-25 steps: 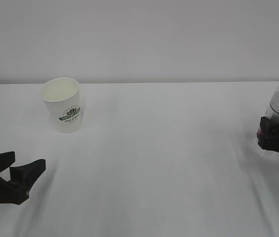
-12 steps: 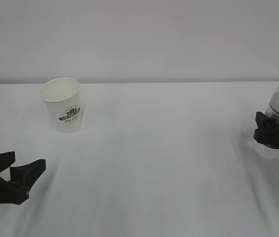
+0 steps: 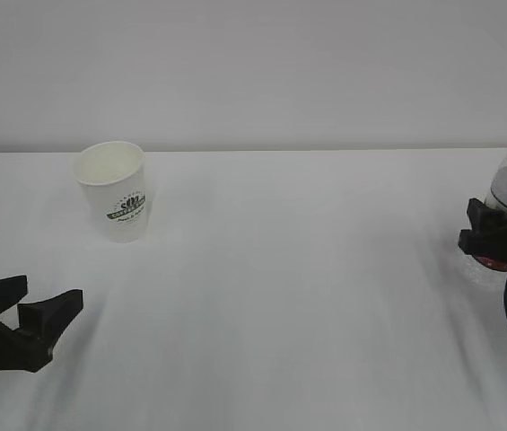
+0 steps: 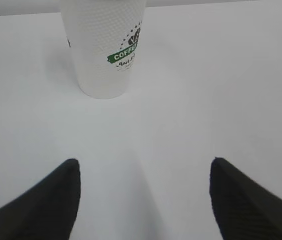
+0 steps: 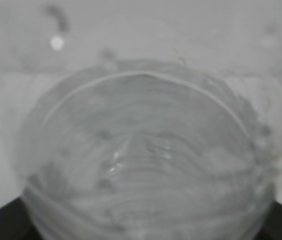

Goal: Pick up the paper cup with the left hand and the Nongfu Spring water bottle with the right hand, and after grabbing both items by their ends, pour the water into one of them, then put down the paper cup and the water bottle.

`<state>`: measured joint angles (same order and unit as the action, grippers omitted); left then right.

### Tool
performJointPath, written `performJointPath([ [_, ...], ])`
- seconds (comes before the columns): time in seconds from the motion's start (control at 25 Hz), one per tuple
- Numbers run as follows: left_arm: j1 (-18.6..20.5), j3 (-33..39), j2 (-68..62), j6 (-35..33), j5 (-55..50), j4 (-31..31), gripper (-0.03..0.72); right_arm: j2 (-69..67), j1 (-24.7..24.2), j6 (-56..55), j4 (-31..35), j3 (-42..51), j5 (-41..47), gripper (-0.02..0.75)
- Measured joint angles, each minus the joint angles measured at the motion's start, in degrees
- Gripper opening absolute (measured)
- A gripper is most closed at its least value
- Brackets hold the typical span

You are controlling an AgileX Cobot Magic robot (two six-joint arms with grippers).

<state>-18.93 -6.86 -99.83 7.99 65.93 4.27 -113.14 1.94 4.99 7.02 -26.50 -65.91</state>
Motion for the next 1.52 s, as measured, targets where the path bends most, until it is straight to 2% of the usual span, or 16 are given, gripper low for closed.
performJointPath([
  [0.44,0.0,0.0,0.0,0.0,0.0,0.0,0.562,0.97,0.0,0.0,-3.28,1.33,-0.06,0.505],
  [0.92,0.0,0.0,0.0,-0.75,0.0,-0.55,0.561,16.1,0.0,0.0,-8.79,5.2,7.67,0.504],
  [1.0,0.0,0.0,0.0,-0.83,0.0,-1.47,0.571,18.33,0.0,0.0,-9.31,5.33,9.57,0.504],
  [1.24,0.0,-2.09,-1.26,-0.83,0.11,-3.11,0.667,22.1,0.0,0.0,-11.03,5.44,13.06,0.504],
  [1.52,0.0,-8.43,-8.71,-0.87,0.11,-4.27,0.683,22.37,0.0,-0.45,-12.83,5.44,13.62,0.503],
])
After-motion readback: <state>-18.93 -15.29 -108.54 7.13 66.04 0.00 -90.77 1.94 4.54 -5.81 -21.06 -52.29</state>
